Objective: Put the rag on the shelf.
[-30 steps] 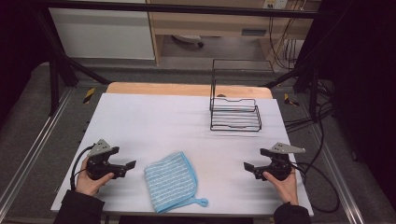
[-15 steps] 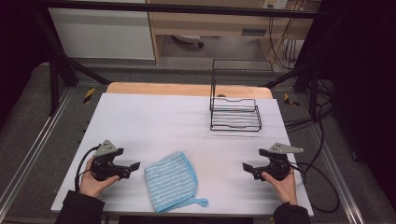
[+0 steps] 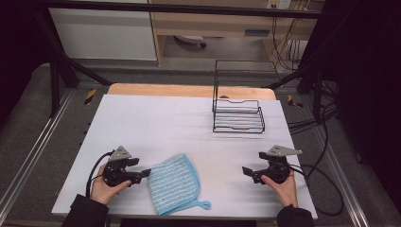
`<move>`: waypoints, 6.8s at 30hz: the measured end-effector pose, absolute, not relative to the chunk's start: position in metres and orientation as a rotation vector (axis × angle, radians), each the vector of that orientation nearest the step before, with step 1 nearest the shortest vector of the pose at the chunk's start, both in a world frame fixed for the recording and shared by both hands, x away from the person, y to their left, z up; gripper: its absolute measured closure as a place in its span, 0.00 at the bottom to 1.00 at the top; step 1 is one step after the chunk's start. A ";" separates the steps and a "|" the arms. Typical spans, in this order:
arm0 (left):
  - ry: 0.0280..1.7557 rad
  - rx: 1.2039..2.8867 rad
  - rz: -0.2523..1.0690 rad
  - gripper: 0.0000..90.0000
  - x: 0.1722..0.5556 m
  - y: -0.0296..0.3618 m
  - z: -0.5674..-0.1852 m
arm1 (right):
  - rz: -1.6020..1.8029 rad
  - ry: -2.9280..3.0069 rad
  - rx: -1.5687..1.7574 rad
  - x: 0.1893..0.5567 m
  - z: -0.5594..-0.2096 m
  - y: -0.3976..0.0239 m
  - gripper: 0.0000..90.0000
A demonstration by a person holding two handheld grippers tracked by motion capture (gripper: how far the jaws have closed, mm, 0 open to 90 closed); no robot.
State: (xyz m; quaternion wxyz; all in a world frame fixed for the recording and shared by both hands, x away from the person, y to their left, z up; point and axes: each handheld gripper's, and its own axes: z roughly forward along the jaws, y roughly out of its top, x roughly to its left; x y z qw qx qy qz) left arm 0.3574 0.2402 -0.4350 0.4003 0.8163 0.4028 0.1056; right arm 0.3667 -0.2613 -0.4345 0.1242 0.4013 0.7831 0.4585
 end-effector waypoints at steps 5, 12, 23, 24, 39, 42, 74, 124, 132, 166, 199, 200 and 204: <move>1.036 2.074 0.244 0.51 0.355 0.232 -0.436 | 1.329 2.301 1.168 0.366 -0.435 -0.255 0.01; 1.076 2.084 0.200 0.63 0.354 0.227 -0.439 | 1.332 2.323 1.140 0.368 -0.432 -0.238 0.04; 1.128 2.104 0.145 0.77 0.353 0.223 -0.442 | 1.356 2.375 1.073 0.376 -0.424 -0.183 0.12; 1.128 2.104 0.145 0.77 0.353 0.223 -0.442 | 1.356 2.381 1.074 0.378 -0.423 -0.176 0.13; 1.124 2.125 0.186 0.84 0.349 0.217 -0.443 | 1.336 2.491 1.017 0.406 -0.429 -0.084 0.32; 1.120 2.124 0.182 0.84 0.349 0.218 -0.443 | 1.323 2.515 0.996 0.410 -0.436 -0.073 0.40; 1.054 2.117 0.183 0.90 0.353 0.218 -0.440 | 1.366 2.641 1.099 0.413 -0.448 -0.062 0.89; 1.231 1.954 0.182 0.80 0.413 0.173 -0.449 | 1.313 2.330 1.233 0.411 -0.432 -0.114 0.31; 1.214 1.985 0.195 0.86 0.412 0.169 -0.449 | 1.288 2.361 1.259 0.421 -0.445 -0.109 0.34; 1.144 1.976 0.200 0.90 0.409 0.172 -0.449 | 1.361 2.435 1.395 0.427 -0.457 -0.104 0.85; 0.936 1.785 0.354 0.91 0.371 0.180 -0.391 | 1.644 2.202 1.231 0.399 -0.397 -0.122 0.86; 0.923 1.773 0.362 0.91 0.370 0.178 -0.387 | 1.648 2.195 1.227 0.399 -0.395 -0.123 0.86; 0.901 1.760 0.390 0.91 0.367 0.177 -0.381 | 1.638 2.170 1.172 0.395 -0.386 -0.124 0.86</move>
